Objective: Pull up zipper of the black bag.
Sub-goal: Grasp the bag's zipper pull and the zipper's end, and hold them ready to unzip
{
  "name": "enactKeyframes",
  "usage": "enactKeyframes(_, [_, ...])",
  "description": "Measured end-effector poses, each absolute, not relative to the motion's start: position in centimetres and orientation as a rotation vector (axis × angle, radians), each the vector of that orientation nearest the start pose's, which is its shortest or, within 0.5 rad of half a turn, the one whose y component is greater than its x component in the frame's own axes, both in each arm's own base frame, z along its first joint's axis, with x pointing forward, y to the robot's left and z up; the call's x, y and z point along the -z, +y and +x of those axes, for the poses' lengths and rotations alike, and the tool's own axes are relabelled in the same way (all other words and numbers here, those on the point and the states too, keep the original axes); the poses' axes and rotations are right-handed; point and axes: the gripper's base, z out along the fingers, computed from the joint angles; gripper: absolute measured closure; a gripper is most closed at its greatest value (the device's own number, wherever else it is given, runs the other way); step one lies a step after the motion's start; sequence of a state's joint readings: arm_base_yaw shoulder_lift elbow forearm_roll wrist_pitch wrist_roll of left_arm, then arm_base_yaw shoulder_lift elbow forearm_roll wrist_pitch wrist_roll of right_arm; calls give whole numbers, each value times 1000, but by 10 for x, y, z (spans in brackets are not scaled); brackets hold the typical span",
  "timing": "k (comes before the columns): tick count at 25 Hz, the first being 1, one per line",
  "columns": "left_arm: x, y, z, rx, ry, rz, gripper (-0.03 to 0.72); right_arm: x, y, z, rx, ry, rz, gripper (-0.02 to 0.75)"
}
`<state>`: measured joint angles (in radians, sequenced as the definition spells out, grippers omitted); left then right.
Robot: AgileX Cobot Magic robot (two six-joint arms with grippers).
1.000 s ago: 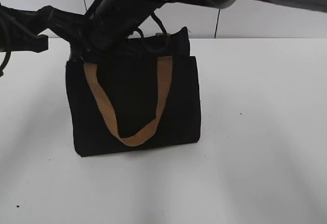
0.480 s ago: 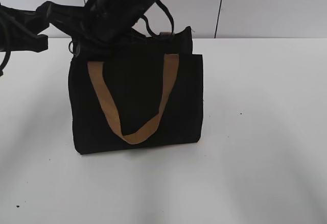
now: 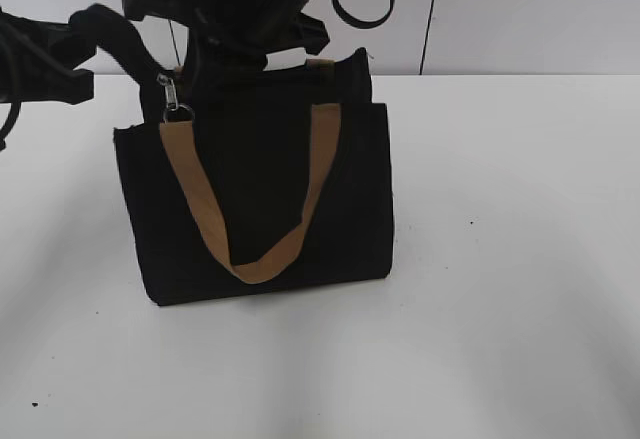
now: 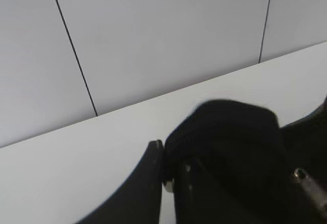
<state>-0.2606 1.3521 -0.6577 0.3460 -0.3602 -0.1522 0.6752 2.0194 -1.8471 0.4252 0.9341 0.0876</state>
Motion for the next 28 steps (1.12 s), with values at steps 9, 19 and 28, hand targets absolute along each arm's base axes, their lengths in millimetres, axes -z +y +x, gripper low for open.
enactKeyframes(9, [-253, -81, 269, 149, 1839, 481, 660, -291, 293, 349, -831, 2616, -599, 751])
enactKeyframes(19, [-253, -81, 269, 149, 1839, 481, 660, -275, 312, 348, -880, 2497, -836, 421])
enactKeyframes(28, [-254, -81, 269, 153, 1827, 480, 660, -246, 323, 359, -848, 2488, -812, 402])
